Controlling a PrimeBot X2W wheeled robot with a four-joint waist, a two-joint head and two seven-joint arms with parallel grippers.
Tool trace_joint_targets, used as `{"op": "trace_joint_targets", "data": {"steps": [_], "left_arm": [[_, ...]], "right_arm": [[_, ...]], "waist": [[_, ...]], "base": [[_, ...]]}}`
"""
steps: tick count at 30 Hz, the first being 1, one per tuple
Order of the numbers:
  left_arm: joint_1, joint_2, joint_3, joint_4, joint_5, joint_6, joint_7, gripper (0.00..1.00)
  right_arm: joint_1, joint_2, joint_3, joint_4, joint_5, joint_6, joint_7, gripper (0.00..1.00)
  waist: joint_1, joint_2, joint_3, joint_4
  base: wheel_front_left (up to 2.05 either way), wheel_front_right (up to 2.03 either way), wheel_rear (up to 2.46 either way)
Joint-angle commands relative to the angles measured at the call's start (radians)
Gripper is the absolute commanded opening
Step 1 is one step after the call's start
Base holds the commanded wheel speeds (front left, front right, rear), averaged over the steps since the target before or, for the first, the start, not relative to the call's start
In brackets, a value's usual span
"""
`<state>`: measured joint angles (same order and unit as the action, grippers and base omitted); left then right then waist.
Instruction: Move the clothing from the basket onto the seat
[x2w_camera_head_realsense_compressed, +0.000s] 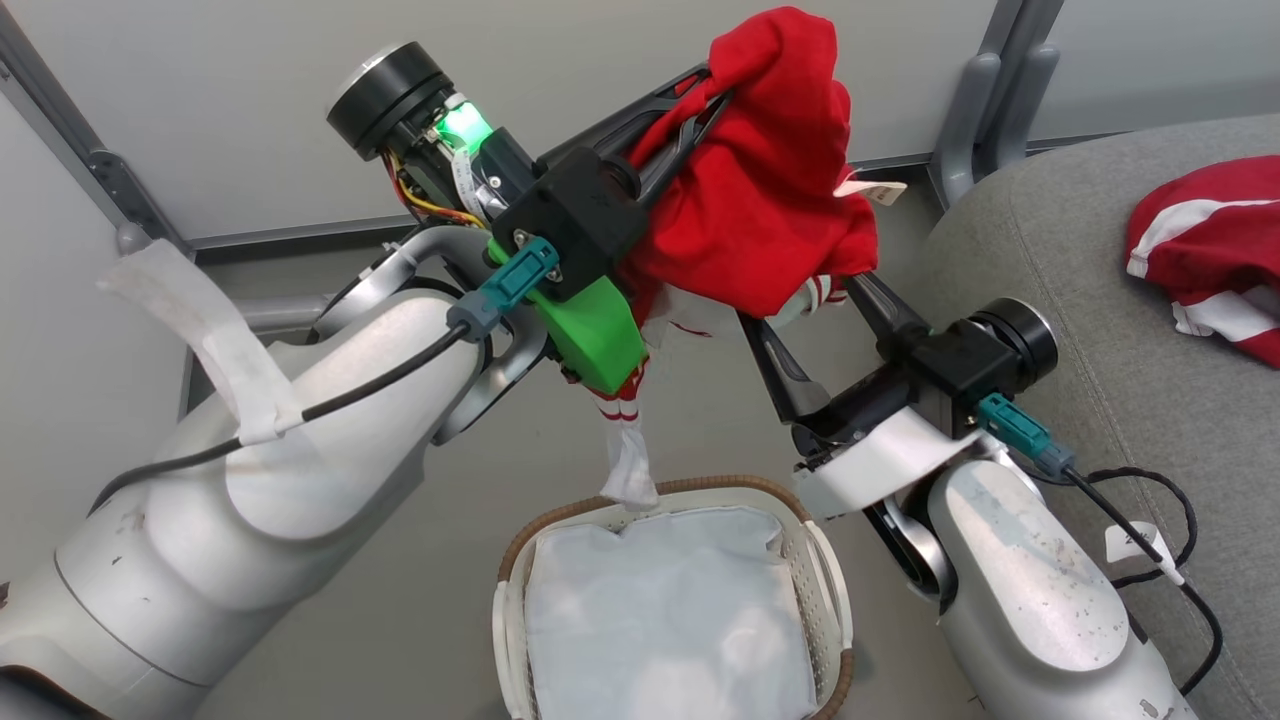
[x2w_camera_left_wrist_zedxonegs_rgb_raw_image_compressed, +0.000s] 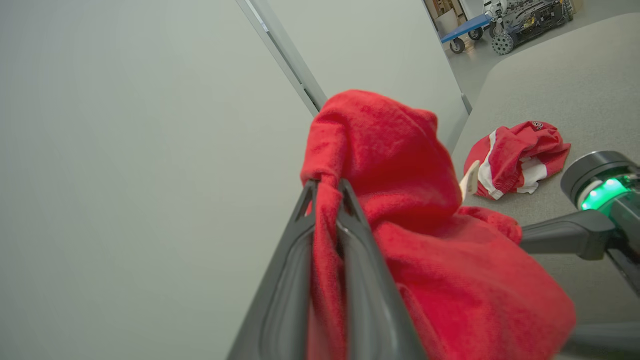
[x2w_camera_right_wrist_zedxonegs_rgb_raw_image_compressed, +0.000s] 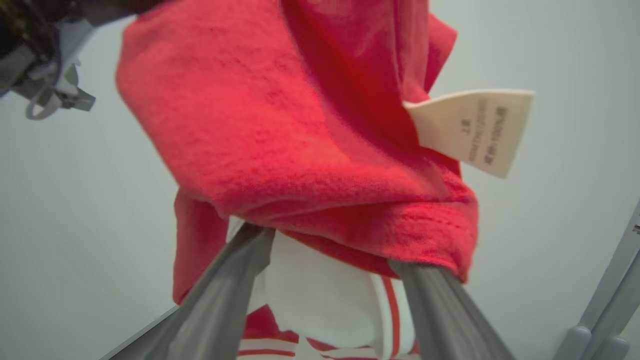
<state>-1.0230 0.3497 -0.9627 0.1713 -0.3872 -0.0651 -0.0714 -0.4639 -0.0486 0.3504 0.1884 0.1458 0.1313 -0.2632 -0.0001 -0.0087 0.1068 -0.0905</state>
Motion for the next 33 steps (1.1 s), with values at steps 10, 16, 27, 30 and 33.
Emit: {"op": "trace_joint_targets", "data": {"steps": [10, 16, 27, 30, 33], "left_arm": [[0.021, -0.002, -0.007, -0.004, -0.020, 0.009, -0.009, 0.00], [0.035, 0.008, 0.001, 0.005, -0.039, 0.016, -0.009, 0.00], [0.136, 0.004, 0.038, 0.045, -0.139, 0.041, -0.059, 1.00], [0.180, -0.009, 0.048, 0.066, -0.149, 0.061, -0.111, 1.00], [0.234, -0.031, 0.056, 0.092, -0.164, 0.076, -0.155, 1.00]], "right_arm": [[-0.021, -0.003, 0.033, -0.054, 0.107, -0.001, -0.002, 0.07], [-0.018, -0.003, 0.019, -0.074, 0.106, -0.001, -0.002, 0.00], [0.027, -0.003, -0.045, -0.102, 0.109, -0.001, -0.002, 0.00], [0.024, -0.003, -0.065, -0.107, 0.102, -0.001, -0.002, 0.00], [0.029, -0.003, -0.086, -0.112, 0.096, -0.001, -0.002, 0.00]], "waist": [[0.0001, 0.0087, 0.006, -0.001], [0.0001, 0.0087, 0.009, -0.001], [0.0001, 0.0087, 0.009, -0.008], [0.0001, 0.0087, 0.008, -0.010], [0.0001, 0.0087, 0.007, -0.010]], "base": [[0.00, 0.00, 0.00], [0.00, 0.00, 0.00], [0.00, 0.00, 0.00], [0.00, 0.00, 0.00], [0.00, 0.00, 0.00]]}}
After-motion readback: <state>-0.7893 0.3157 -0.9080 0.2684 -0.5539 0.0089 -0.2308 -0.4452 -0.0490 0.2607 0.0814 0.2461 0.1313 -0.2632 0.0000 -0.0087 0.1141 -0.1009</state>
